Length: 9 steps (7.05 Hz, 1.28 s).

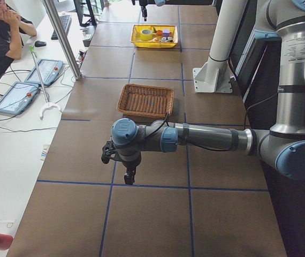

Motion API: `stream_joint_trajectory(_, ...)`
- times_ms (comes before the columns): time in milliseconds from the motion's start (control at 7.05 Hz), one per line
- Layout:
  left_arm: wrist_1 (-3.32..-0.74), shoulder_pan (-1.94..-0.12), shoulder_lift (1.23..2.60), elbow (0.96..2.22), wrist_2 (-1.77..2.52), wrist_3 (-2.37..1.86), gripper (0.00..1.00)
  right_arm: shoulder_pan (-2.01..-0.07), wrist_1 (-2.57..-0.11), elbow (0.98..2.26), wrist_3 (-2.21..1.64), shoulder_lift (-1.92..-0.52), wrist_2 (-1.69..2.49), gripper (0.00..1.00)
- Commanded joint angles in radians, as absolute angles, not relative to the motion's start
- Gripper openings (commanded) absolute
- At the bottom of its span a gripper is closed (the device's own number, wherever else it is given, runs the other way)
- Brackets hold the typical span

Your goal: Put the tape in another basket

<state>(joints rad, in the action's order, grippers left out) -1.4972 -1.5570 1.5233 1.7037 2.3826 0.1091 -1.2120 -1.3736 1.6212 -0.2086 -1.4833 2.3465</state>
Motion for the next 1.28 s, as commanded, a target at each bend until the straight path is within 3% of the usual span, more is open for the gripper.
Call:
stream_joint_trajectory(0, -1.497, -1.557, 1.523, 1.703, 2.387, 0.109, 1.0, -1.131, -1.364, 1.612, -0.218, -1.457, 2.278, 0.91)
stream_joint_trajectory(710, -1.497, -1.557, 1.526, 1.704, 2.387, 0.107, 1.0, -1.098, -1.217, 1.464, -0.219, -1.427, 2.278, 0.84)
stream_joint_trajectory(1135, -1.497, -1.557, 1.528, 1.718, 2.414, 0.077, 1.0, -1.097, -1.212, 1.477, -0.29, -1.427, 2.283, 0.08)
